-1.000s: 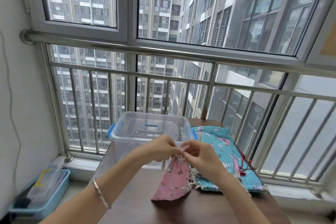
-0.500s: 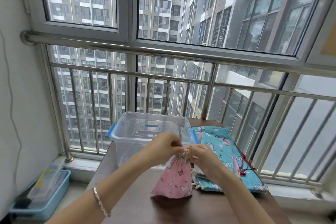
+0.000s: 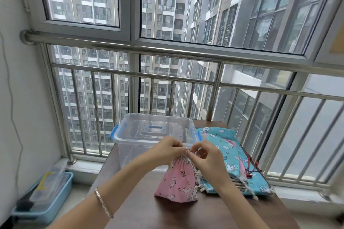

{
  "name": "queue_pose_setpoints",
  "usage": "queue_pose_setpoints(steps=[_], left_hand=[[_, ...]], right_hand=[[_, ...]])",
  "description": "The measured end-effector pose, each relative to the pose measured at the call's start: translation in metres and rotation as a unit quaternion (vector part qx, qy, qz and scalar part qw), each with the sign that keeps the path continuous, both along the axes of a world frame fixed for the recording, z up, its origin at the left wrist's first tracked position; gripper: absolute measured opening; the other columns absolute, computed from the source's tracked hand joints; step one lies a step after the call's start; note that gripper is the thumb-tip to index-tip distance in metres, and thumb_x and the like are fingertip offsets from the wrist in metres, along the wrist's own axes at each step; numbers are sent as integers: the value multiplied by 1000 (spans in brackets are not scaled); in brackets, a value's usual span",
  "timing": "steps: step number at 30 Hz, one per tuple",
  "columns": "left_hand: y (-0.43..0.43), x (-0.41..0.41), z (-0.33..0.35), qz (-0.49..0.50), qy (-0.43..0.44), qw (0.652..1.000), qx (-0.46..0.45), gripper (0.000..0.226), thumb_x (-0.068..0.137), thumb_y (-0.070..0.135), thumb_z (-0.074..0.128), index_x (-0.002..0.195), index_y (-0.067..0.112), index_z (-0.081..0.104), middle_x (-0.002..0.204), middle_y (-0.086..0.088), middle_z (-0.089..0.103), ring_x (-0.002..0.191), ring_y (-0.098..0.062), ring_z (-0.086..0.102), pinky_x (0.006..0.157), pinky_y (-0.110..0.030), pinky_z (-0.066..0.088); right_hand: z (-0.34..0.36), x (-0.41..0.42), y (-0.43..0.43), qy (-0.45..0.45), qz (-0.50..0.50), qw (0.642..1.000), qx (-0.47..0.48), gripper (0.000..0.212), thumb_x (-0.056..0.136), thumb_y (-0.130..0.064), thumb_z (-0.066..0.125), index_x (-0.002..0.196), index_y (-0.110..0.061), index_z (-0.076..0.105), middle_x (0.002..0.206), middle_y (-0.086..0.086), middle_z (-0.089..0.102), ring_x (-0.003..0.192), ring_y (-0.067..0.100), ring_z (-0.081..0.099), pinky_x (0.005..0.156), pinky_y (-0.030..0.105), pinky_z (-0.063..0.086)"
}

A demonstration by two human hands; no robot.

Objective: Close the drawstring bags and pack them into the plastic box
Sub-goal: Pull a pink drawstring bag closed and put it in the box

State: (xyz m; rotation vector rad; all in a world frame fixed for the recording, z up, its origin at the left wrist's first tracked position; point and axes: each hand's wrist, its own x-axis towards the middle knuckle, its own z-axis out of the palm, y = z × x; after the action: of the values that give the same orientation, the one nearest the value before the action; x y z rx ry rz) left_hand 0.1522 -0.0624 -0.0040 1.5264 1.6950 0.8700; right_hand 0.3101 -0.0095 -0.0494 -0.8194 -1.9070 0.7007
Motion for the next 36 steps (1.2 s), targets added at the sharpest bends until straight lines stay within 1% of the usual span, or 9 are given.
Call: queue_pose_setpoints(steps=[7,12,16,20,23,26,28,33,36], left_hand=[[1,0,0,14,-76,996,-36,19,92,31,62,85,14,67,72,-2,53,57,-10,41,49,-19,30],[-2,-1,2,-15,-81,996,-28,17,89,31,66,84,15,70,54,10,51,46,-2,38,45,-15,30],[-2,-15,6,-11,56,996,69,8,86,22,70,82,15,74,66,10,63,59,-1,53,60,-17,42],[-8,-20,3,2,203,968,147,10,91,23,64,92,17,71,82,11,63,72,-1,57,64,-12,40],[-12,-15,-4,-3,257,945,204,8,90,27,64,94,23,70,93,7,55,87,-10,52,76,-22,45],[-15,-10,-5,19,290,928,233,11,91,33,61,95,26,69,80,13,51,75,-7,49,65,-21,41],[-17,-5,-7,30,278,932,229,12,93,35,59,94,28,68,69,15,52,63,-3,50,58,-20,41],[-16,6,-18,59,176,960,210,6,91,30,63,86,29,66,67,12,67,58,1,64,64,-25,57],[-13,7,-20,66,110,971,204,6,90,21,66,85,25,68,73,10,70,59,0,66,62,-22,58]], right_hand=[[5,5,-1,19,61,998,-24,6,83,-23,76,78,-21,76,75,0,66,59,18,57,56,29,48],[8,12,5,16,81,995,-52,2,78,-21,79,79,-19,79,76,1,69,61,17,62,57,30,51],[8,24,14,-16,82,994,-65,5,83,-18,75,80,-15,75,74,4,68,61,11,60,57,28,51],[8,32,20,-68,114,985,-107,8,86,-17,72,83,-11,71,72,2,67,63,8,61,64,32,54],[10,31,21,-74,153,971,-167,10,84,-20,73,82,-11,70,69,-5,67,64,7,59,66,27,47],[14,29,23,-84,154,965,-194,30,82,-36,67,80,-7,70,70,-2,65,63,10,54,63,23,43],[16,25,22,-97,154,961,-207,35,91,-39,62,75,-9,69,67,-2,63,60,9,51,61,21,40],[21,12,22,-193,150,946,-212,39,93,-41,59,60,-22,51,49,-15,47,45,-4,43,53,12,33],[26,10,21,-206,177,934,-231,34,93,-38,60,63,-22,61,53,-15,49,50,-4,46,55,12,36]])
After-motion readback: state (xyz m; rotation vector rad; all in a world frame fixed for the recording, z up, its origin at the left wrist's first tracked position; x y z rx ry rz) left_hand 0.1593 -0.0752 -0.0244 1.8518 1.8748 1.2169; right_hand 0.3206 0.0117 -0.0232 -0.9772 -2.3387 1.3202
